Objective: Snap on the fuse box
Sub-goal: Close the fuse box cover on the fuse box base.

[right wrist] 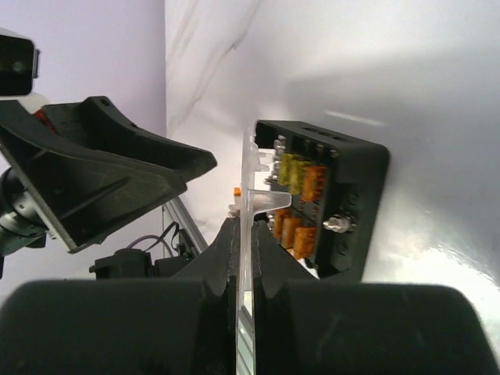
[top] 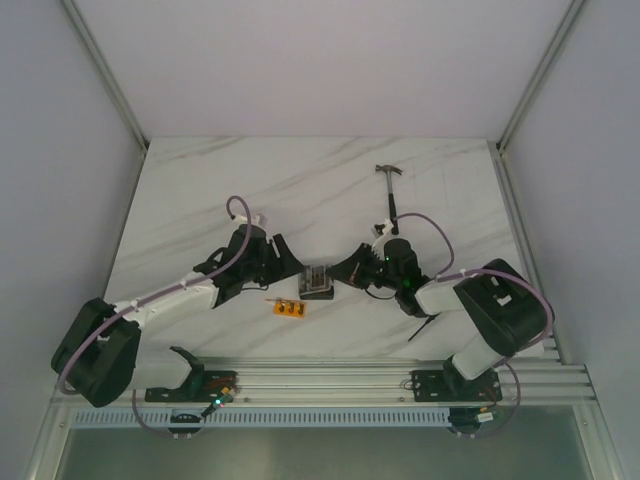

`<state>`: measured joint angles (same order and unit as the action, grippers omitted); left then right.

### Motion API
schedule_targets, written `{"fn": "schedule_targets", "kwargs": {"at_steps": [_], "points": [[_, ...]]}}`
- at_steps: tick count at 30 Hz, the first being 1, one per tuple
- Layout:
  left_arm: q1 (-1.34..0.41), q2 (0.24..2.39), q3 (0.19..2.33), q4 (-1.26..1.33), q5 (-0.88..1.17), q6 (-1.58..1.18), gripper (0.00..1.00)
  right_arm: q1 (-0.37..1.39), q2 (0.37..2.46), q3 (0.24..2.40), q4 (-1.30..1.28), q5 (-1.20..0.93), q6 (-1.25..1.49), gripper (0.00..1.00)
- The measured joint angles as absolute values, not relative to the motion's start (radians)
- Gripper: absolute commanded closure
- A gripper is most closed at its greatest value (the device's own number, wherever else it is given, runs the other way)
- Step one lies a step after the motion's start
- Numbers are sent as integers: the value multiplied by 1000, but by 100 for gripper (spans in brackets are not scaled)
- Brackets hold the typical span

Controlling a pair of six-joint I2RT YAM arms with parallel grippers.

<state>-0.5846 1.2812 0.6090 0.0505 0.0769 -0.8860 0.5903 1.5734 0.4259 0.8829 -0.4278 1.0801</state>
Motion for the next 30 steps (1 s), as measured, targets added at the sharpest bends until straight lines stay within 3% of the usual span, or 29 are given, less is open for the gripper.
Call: {"fn": "schedule_targets", "kwargs": {"at_steps": [5,11,19,30], "points": [[-599,1319,624,50,77,-875,38,591,1617,400,930,-421,1106,100],[-620,1363,642,48,77,-862,42,591,1633,400,951,-421,1110,76],[-635,1396,661,40,77,-854,44,591,1602,408,778,-386,1024,62],[-636,1408,665,24,78,-853,39,633,1489,537,478,-298,873,56]]}}
